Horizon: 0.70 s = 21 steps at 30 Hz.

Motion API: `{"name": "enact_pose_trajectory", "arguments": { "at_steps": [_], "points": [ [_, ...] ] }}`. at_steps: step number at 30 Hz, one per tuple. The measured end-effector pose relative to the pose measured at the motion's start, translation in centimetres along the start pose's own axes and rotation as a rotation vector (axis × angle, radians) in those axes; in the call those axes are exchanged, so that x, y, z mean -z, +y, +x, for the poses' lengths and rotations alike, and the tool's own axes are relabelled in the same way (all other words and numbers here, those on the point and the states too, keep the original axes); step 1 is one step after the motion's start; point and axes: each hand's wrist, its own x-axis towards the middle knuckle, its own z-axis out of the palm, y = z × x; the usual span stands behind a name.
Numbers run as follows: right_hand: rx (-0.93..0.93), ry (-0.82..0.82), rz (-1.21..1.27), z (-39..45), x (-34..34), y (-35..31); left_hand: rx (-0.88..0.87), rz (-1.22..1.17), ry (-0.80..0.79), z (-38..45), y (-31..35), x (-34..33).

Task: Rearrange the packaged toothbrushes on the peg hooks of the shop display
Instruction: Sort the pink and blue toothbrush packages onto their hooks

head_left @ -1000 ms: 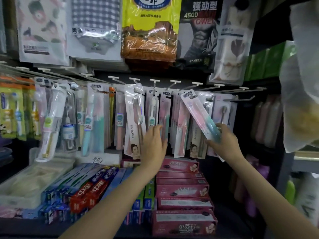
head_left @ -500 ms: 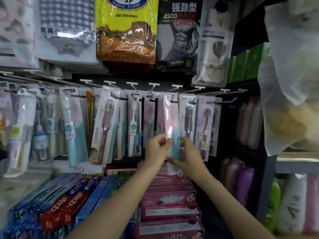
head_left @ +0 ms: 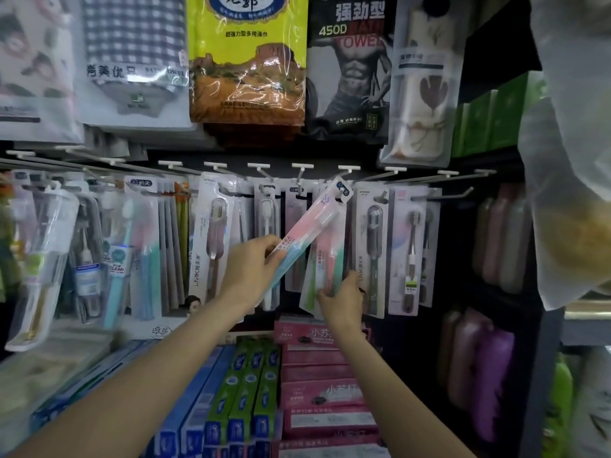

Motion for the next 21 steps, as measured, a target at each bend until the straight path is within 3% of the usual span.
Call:
{"name": "enact_pose_trajectory", "arguments": {
  "at_steps": [7,10,17,21],
  "points": [
    [0.266,0.012,0.023,-2.0,5.3,0.3,-0.010,-0.016,-0.021,0.3,-0.2,0.2],
    [0.373,0.005,-0.152,-1.4,8.8,-0.1,-0.008,-0.020,-0.028,0.2,0.0,0.3],
    [0.413,-0.100,-0.494,1.1,13.0,-1.7,0.006,-0.092,-0.027,-0.6,0.4,-0.3],
    [0.480,-0.246,-0.832,0.8,12.5,-1.9,0.015,-0.142,-0.040,-0.7,0.4,-0.7]
  ]
}}
